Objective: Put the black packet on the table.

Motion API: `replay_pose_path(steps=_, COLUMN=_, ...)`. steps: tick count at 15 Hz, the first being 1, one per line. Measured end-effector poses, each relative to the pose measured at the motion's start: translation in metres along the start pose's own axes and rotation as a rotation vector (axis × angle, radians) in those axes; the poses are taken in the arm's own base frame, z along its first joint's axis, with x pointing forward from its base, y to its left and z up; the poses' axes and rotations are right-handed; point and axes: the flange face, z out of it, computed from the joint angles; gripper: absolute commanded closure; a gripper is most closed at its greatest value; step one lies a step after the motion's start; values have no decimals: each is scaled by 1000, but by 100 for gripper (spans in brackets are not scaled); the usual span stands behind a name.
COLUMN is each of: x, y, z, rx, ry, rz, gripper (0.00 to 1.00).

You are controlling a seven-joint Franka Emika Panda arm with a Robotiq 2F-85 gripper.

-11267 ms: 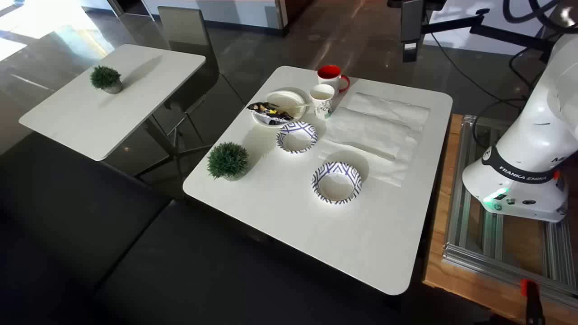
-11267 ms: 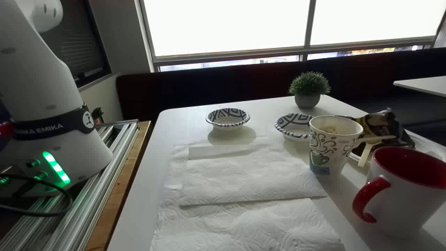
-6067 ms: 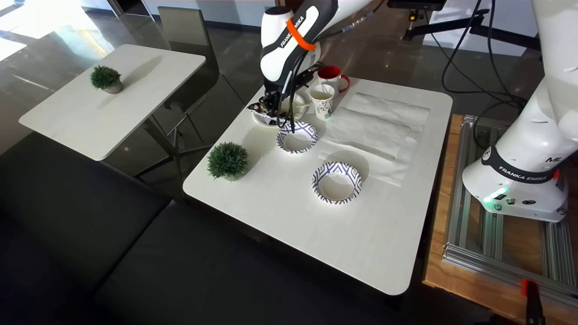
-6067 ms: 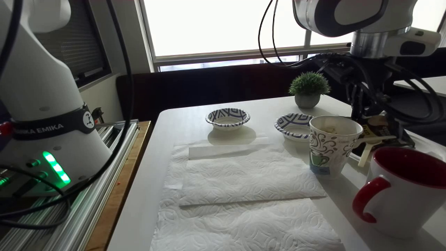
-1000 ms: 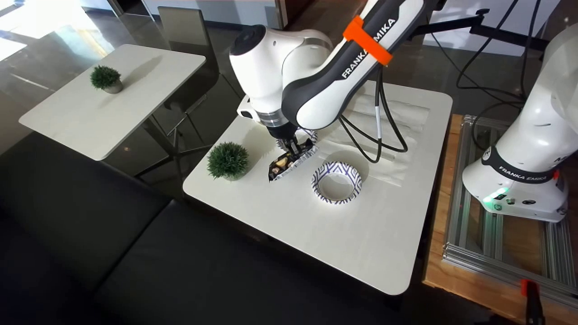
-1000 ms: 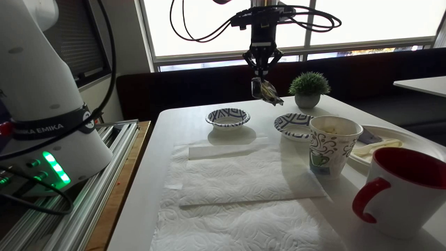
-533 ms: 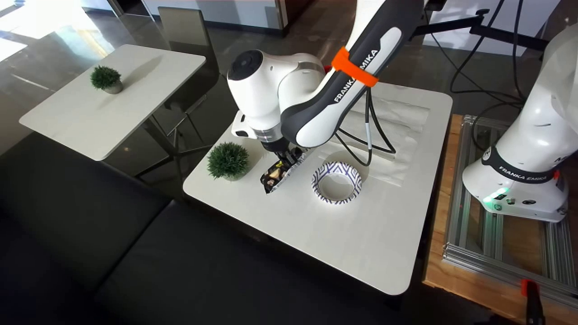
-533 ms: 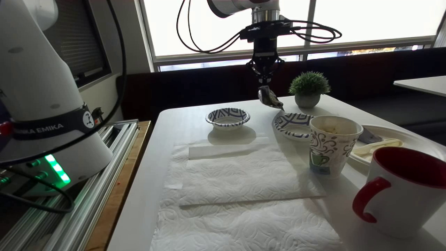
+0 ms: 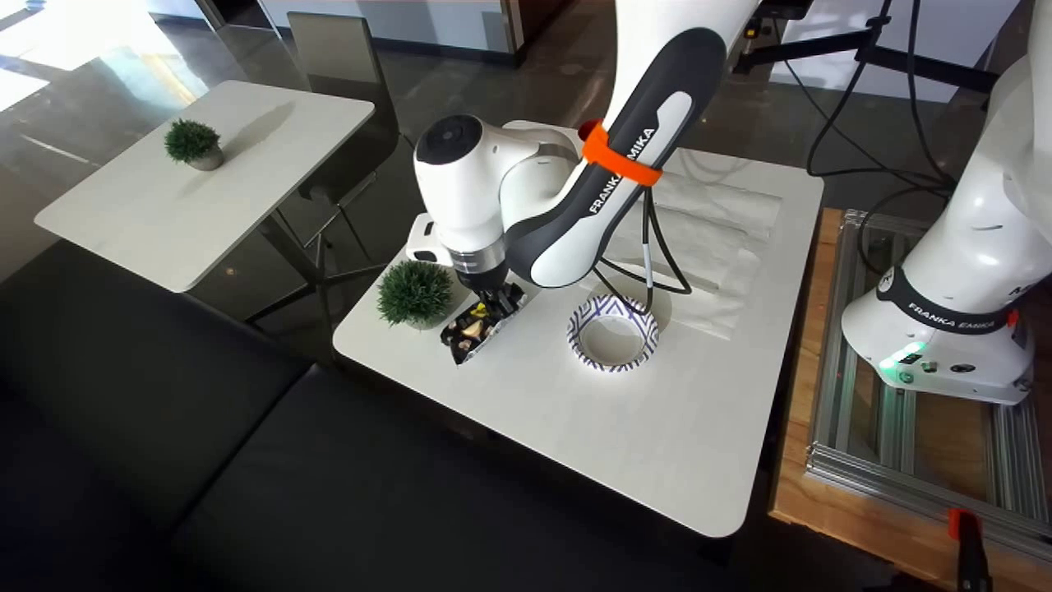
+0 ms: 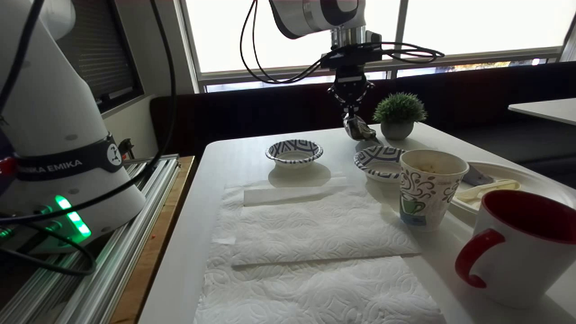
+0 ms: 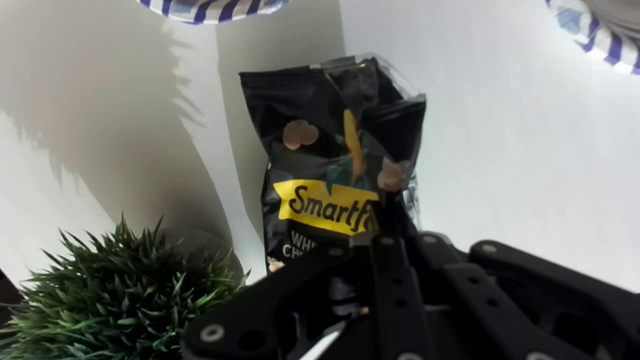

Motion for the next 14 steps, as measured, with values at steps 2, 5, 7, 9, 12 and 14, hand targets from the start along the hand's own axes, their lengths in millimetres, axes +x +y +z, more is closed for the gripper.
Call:
replay_pose_path(steps=2, x=2, y=1, z=6, rx=2, ry=7, rz=1, gripper=68)
replay_pose_path(steps=5, x=8, y=0, z=7, rx=5, ry=17, rz=-3, gripper=46)
replay_pose_path(steps=7, x=20, y=-7, z=-3, rx=11, ry=36, rz=-4, gripper=34)
replay_pose_path(steps=9, x=33, y=-18, z=-23, rx=36, ry=50, rz=28, gripper=20)
replay_pose_path(steps=12, x=48, y=-25, z=-82, rx=39, ry=90, rz=164, gripper=1)
replay_pose_path(steps=14, x=45, y=-18, z=-128, rx=14, ry=127, rz=265, gripper=0)
